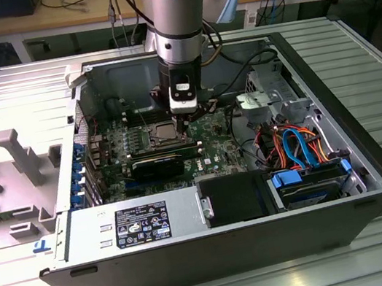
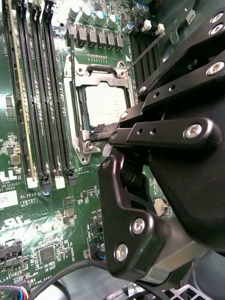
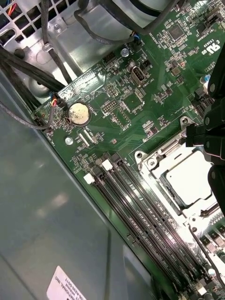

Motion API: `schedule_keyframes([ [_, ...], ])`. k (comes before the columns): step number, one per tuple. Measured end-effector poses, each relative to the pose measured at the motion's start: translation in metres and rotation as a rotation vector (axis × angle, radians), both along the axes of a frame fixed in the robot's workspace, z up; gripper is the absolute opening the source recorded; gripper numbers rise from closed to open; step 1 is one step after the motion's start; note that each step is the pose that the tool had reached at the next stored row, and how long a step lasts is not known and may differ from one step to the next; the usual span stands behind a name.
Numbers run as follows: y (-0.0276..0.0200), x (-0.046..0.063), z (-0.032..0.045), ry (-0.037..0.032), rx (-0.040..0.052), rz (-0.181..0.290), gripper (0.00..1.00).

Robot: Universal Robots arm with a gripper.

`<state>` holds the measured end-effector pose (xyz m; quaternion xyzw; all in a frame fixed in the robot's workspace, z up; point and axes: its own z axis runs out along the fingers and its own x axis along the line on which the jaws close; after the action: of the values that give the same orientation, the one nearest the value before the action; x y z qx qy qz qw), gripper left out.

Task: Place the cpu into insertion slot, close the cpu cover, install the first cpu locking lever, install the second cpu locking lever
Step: 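Install the first cpu locking lever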

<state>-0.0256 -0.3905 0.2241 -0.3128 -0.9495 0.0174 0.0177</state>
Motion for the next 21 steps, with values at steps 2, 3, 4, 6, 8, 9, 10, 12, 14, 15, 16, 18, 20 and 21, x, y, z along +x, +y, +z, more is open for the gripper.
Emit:
schedule_keyframes([
  [2, 0.0000, 0.0000, 0.0000, 0.0000, 0.0000, 0.006, 0.11],
  [3, 0.0000, 0.0000, -0.0001, -0.0001, 0.0000, 0.009, 0.11],
  [4, 0.0000, 0.0000, -0.0001, -0.0001, 0.0000, 0.013, 0.11],
  [6, 0.0000, 0.0000, -0.0001, 0.0000, -0.0001, 0.019, 0.11],
  [8, 0.0000, 0.0000, -0.0001, 0.0000, -0.0001, 0.025, 0.11],
  [9, 0.0000, 0.0000, -0.0001, -0.0001, -0.0001, 0.029, 0.11],
  [10, 0.0000, 0.0000, -0.0001, 0.0000, -0.0001, 0.032, 0.11],
  [12, 0.0000, 0.0000, -0.0001, 0.0000, -0.0002, 0.037, 0.11],
  [14, 0.0000, 0.0000, -0.0001, 0.0000, -0.0001, 0.042, 0.11],
  [15, 0.0000, 0.0000, -0.0001, -0.0001, -0.0002, 0.044, 0.11],
  [16, 0.0000, 0.0000, -0.0001, 0.0000, -0.0002, 0.047, 0.11],
  [18, 0.0000, 0.0000, -0.0002, 0.0000, -0.0001, 0.053, 0.11],
  [20, 0.0000, 0.0000, -0.0002, -0.0001, -0.0001, 0.057, 0.11],
  [21, 0.0000, 0.0000, -0.0002, -0.0001, -0.0001, 0.061, 0.11],
])
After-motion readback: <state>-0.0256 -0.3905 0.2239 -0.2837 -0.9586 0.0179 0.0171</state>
